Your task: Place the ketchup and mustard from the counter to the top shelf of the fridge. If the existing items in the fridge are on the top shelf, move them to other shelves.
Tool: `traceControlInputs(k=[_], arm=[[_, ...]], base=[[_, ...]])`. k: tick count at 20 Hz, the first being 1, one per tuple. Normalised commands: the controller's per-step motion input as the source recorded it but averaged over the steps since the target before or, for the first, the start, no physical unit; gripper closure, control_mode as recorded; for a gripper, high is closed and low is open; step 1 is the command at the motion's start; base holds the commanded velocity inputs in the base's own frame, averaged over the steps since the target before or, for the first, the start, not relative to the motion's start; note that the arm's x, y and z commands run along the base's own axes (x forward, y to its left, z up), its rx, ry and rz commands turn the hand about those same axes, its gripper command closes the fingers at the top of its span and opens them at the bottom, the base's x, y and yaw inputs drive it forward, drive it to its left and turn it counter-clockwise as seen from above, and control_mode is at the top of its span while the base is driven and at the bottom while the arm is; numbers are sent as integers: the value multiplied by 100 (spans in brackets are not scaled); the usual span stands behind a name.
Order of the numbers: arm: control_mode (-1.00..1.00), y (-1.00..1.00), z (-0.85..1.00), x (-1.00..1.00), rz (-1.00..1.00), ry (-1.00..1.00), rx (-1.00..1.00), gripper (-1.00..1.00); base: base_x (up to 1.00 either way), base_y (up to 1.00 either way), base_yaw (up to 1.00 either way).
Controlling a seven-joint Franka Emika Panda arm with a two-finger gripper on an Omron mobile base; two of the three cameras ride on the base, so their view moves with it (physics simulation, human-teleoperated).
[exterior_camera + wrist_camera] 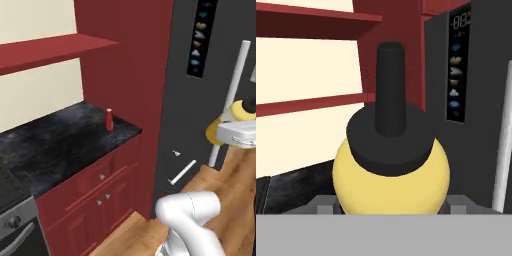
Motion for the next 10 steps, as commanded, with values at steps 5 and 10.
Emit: traceControlInputs(k=[5,10], arm=[[100,0,0,0,0,0,0,100],[100,0,0,0,0,0,0,100]], base=[[-4,0,-94],[0,0,-94]])
